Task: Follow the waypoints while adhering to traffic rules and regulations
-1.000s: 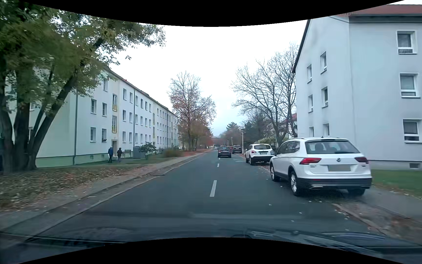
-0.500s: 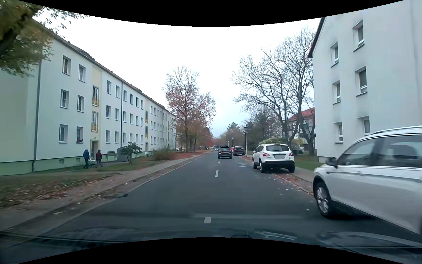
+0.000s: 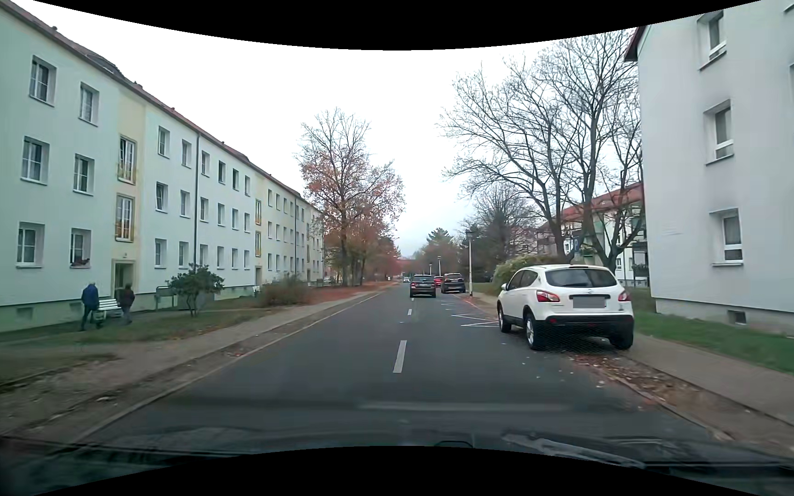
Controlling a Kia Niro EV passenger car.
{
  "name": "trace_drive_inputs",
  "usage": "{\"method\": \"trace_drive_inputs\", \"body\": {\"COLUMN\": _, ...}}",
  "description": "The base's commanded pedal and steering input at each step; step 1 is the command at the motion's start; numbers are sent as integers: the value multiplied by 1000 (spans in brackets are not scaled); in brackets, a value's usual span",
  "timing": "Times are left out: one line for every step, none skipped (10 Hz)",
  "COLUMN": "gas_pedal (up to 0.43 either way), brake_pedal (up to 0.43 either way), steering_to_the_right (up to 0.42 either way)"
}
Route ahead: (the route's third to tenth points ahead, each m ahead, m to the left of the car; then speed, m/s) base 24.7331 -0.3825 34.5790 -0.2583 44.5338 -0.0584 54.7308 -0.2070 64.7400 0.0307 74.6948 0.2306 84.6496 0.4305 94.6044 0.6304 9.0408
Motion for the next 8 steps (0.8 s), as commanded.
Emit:
{"method": "trace_drive_inputs", "body": {"gas_pedal": 130, "brake_pedal": 0, "steering_to_the_right": 0}}
{"method": "trace_drive_inputs", "body": {"gas_pedal": 130, "brake_pedal": 0, "steering_to_the_right": -1}}
{"method": "trace_drive_inputs", "body": {"gas_pedal": 130, "brake_pedal": 0, "steering_to_the_right": -1}}
{"method": "trace_drive_inputs", "body": {"gas_pedal": 130, "brake_pedal": 0, "steering_to_the_right": 0}}
{"method": "trace_drive_inputs", "body": {"gas_pedal": 130, "brake_pedal": 0, "steering_to_the_right": 1}}
{"method": "trace_drive_inputs", "body": {"gas_pedal": 130, "brake_pedal": 0, "steering_to_the_right": 3}}
{"method": "trace_drive_inputs", "body": {"gas_pedal": 130, "brake_pedal": 0, "steering_to_the_right": 3}}
{"method": "trace_drive_inputs", "body": {"gas_pedal": 130, "brake_pedal": 0, "steering_to_the_right": 4}}
